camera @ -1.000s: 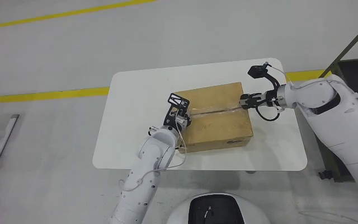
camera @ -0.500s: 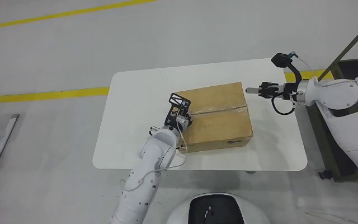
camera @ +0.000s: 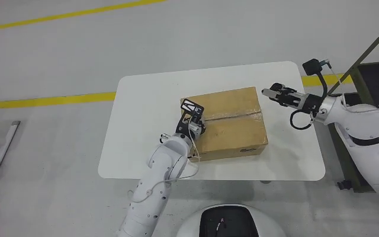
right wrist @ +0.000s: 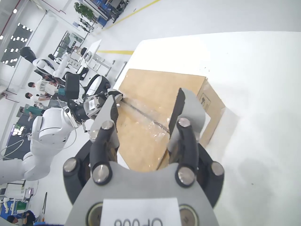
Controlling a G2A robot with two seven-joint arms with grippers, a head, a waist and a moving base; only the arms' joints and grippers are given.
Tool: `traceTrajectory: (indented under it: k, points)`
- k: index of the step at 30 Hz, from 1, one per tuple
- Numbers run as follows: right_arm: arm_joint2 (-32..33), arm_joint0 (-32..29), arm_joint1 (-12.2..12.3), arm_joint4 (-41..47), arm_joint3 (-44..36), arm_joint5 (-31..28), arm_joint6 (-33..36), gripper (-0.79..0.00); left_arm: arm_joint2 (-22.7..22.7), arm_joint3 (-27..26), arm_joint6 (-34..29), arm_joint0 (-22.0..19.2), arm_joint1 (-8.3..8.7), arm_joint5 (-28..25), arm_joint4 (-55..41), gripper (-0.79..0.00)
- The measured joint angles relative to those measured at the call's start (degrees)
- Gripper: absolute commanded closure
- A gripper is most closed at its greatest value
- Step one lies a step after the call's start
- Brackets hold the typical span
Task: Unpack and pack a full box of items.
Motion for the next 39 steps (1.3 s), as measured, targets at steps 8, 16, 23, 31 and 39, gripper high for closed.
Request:
traceTrajectory:
  k: [8, 16, 23, 31, 39]
  points:
    - [-0.6, -1.2, -0.1, -1.9, -1.8, -0.7, -3.1, 0.000, -0.6, -0.5, -0.1, 0.5, 0.06, -0.5, 0.1, 0.000]
    - [-7.8, -1.1, -1.3, -15.5, -3.0, -3.1, -12.8, 0.000, -0.6, -0.3, -0.1, 0.8, -0.02, -0.6, 0.1, 0.000]
    - [-15.0, 1.1, -2.8, -24.0, -1.7, -5.3, -17.2, 0.000, -0.8, -0.5, -0.1, 1.0, -0.06, -0.7, 0.2, 0.000]
    - [-18.8, 2.3, -3.7, -30.0, 1.9, -3.3, -17.1, 0.000, -1.0, -0.6, -0.1, 1.2, -0.08, -0.7, 0.4, 0.000]
    - [-16.9, 2.3, -3.7, -30.1, 3.2, -1.3, -15.8, 0.000, -1.4, -0.8, -0.1, 1.4, -0.09, -0.7, 0.4, -0.108]
